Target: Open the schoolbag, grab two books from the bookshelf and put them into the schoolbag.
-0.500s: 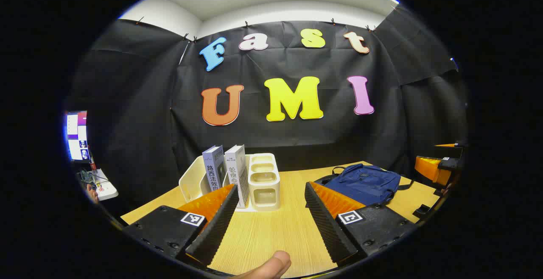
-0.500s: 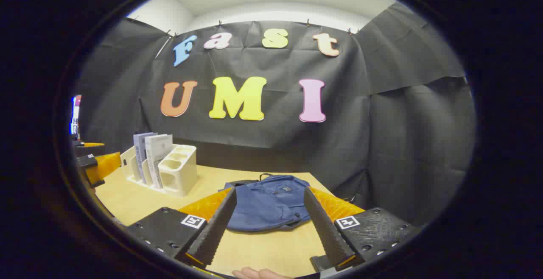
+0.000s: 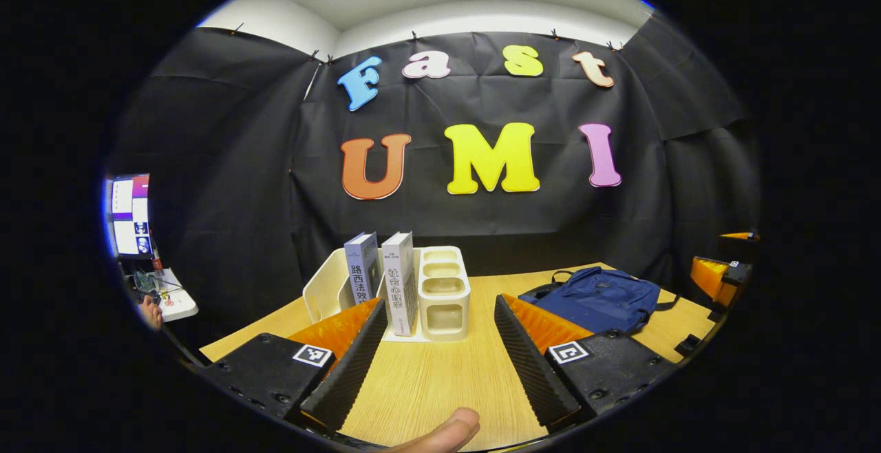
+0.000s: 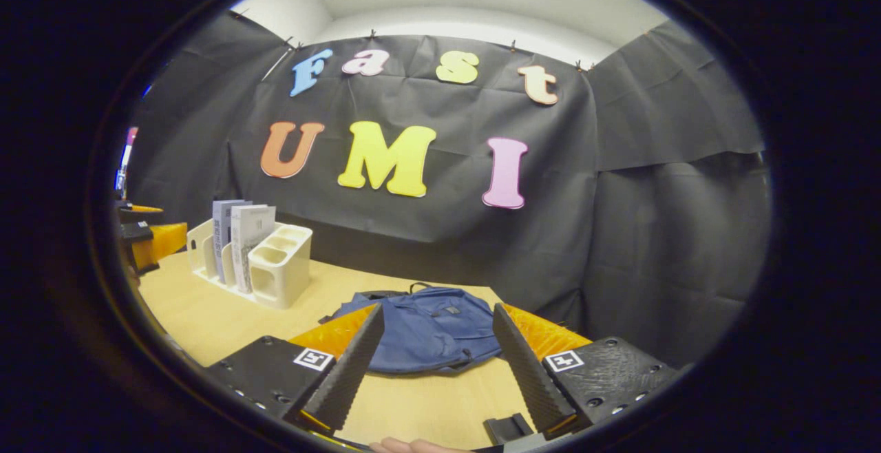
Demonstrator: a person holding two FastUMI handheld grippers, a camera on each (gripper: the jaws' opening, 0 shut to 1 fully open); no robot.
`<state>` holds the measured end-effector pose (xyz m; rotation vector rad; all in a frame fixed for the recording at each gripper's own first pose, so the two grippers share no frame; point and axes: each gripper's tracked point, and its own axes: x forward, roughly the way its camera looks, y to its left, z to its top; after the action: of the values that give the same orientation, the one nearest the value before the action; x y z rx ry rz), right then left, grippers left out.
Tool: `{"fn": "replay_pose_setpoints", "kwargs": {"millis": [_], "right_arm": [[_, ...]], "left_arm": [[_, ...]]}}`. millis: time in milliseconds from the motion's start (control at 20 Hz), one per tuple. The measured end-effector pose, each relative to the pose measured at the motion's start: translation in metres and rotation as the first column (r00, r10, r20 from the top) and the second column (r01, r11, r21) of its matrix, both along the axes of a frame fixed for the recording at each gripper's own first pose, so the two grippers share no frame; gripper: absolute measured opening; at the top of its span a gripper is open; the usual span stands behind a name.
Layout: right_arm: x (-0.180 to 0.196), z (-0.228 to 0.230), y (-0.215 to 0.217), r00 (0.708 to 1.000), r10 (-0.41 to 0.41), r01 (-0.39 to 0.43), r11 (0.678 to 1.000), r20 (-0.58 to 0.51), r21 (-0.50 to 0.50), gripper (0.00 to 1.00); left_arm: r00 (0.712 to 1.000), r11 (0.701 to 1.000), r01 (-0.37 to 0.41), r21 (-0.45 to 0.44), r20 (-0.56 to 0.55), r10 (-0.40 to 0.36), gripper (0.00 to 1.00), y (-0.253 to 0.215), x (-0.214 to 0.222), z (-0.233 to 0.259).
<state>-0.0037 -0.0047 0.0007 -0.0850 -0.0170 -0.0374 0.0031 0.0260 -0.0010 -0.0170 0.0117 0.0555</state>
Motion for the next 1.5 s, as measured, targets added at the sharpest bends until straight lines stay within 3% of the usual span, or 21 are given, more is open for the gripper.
{"fn": "replay_pose_setpoints", "kwargs": {"millis": [50, 100, 600, 800, 850, 1050, 1300, 1450, 1500], "right_arm": [[0.0, -0.002, 0.002, 1.0, 0.006, -0.006, 1.0, -0.004, 0.0, 0.93], [0.001, -0.004, 0.006, 1.0, 0.012, -0.012, 1.0, -0.01, -0.001, 0.98], [0.027, -0.031, 0.033, 0.997, 0.043, -0.047, 0.997, -0.069, -0.058, 0.98], [0.056, -0.048, 0.057, 0.992, 0.067, -0.075, 0.995, -0.108, -0.073, 0.93], [0.065, -0.056, 0.062, 0.989, 0.073, -0.083, 0.994, -0.128, -0.072, 0.98], [0.102, -0.079, 0.1, 0.972, 0.142, -0.156, 0.986, -0.185, -0.063, 0.99], [0.151, -0.119, 0.124, 0.959, 0.11, -0.154, 0.976, -0.262, -0.152, 0.95], [0.169, -0.143, 0.14, 0.937, 0.108, -0.167, 0.974, -0.332, -0.156, 0.99], [0.175, -0.147, 0.141, 0.934, 0.093, -0.161, 0.972, -0.344, -0.173, 0.95]], "left_arm": [[1.0, 1.0, 0.005, -0.002, -0.005, -0.005, 0.98, 0.0, 0.001, -0.002], [1.0, 1.0, 0.005, -0.003, -0.01, -0.005, 0.98, 0.003, 0.001, -0.003], [0.999, 1.0, 0.009, -0.013, -0.036, -0.01, 0.98, 0.006, 0.007, -0.011], [0.999, 1.0, 0.002, 0.003, -0.042, -0.002, 0.98, 0.008, 0.009, -0.014], [0.999, 1.0, -0.001, 0.008, -0.043, 0.001, 0.98, 0.009, 0.009, -0.015], [0.999, 0.999, -0.019, 0.041, -0.038, 0.02, 0.98, 0.013, 0.01, -0.015], [0.999, 1.0, 0.031, 0.004, -0.043, -0.031, 0.98, 0.008, 0.008, -0.014], [0.999, 1.0, 0.022, 0.012, -0.033, -0.021, 0.98, 0.016, 0.006, -0.011], [0.999, 1.0, 0.022, 0.01, -0.032, -0.021, 0.98, 0.017, 0.007, -0.011]]}}
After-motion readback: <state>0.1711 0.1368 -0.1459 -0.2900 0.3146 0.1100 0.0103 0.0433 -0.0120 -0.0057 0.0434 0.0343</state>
